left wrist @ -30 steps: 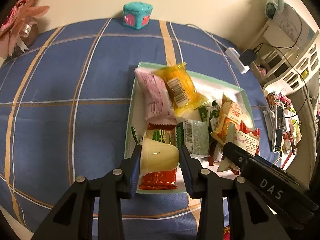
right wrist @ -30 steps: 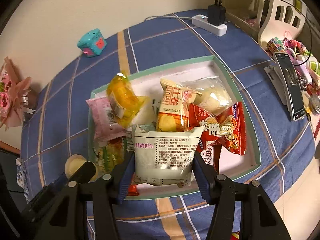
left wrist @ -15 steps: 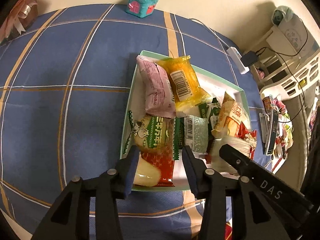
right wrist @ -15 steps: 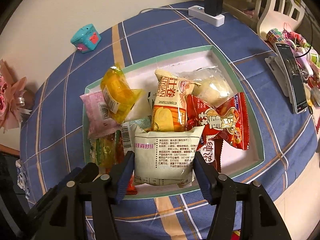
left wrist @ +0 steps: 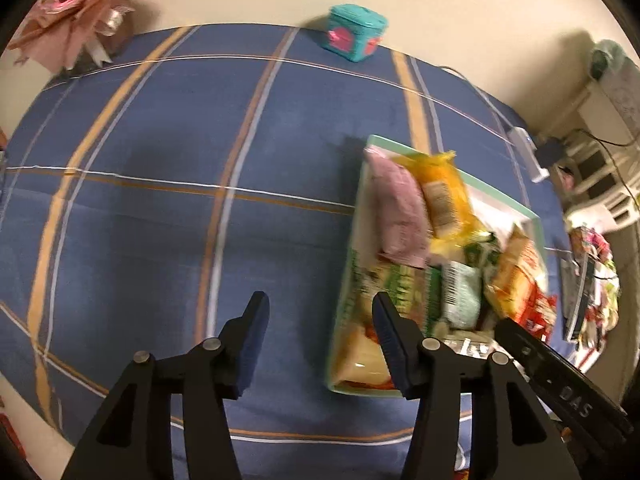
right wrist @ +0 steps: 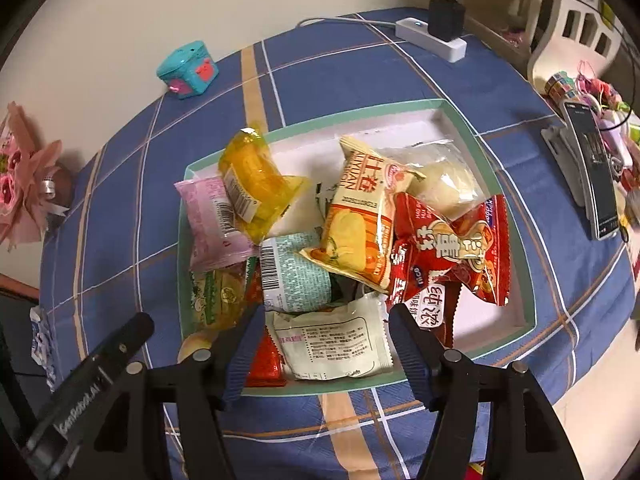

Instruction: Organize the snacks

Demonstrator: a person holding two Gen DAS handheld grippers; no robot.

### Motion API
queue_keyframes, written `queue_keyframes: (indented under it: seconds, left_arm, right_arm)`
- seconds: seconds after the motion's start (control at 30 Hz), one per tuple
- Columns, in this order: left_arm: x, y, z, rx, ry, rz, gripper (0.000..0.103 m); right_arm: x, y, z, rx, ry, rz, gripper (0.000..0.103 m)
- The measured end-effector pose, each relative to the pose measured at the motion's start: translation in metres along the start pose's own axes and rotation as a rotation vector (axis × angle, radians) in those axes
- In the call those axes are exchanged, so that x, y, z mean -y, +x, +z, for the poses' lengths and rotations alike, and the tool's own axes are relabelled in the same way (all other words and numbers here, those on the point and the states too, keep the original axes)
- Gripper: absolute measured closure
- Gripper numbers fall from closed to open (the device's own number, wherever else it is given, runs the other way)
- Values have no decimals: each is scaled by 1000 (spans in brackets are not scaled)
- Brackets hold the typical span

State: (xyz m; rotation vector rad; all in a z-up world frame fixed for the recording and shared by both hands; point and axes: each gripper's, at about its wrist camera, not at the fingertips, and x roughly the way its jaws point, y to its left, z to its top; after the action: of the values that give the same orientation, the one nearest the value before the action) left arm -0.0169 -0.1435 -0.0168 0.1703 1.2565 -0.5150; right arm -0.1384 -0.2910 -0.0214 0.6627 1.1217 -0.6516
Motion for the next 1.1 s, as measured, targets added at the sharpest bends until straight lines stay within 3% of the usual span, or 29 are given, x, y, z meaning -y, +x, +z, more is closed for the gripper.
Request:
queue_keyframes:
  seconds: [0.07,0.13,0.37,0.43,0.53,0.67,0.7,0.77,0.8,1.1]
  left_arm:
    - [-4,-1,1,8,-4,21,46]
    - [-8,-2,3,15,-10,37,34]
    - [-15,-5,6,38,-20,79,33]
    - [-17,-5,7,40,-21,93,28]
    - [-18,-4,8,46,-23,112,23]
    - [-21,-3,9,49,-21,139,20]
    - [-21,-4,8,51,-21,146,12]
    - [-23,-5,9,65,-19,169,5]
    - [-24,-5,9,71,-18,177,4]
    - [-29,-13,12,110,-28,181,1]
  right_arm:
    - [-3,0,0,3,-14,-4,35]
    - [-6,-1,-1,7,-26,-8,35]
    - [-12,-2,0,19,-57,-20,33]
    - [-13,-2,0,23,-61,-25,33]
    - [-14,-3,0,30,-66,-37,20]
    - [-16,-4,0,45,-83,-43,19]
    - [-16,-4,0,47,-87,-44,18]
    - [-16,-5,0,54,-92,-48,2]
    - [-16,-5,1,61,-95,-50,0]
    - [-22,-9,1,93,-122,-51,0]
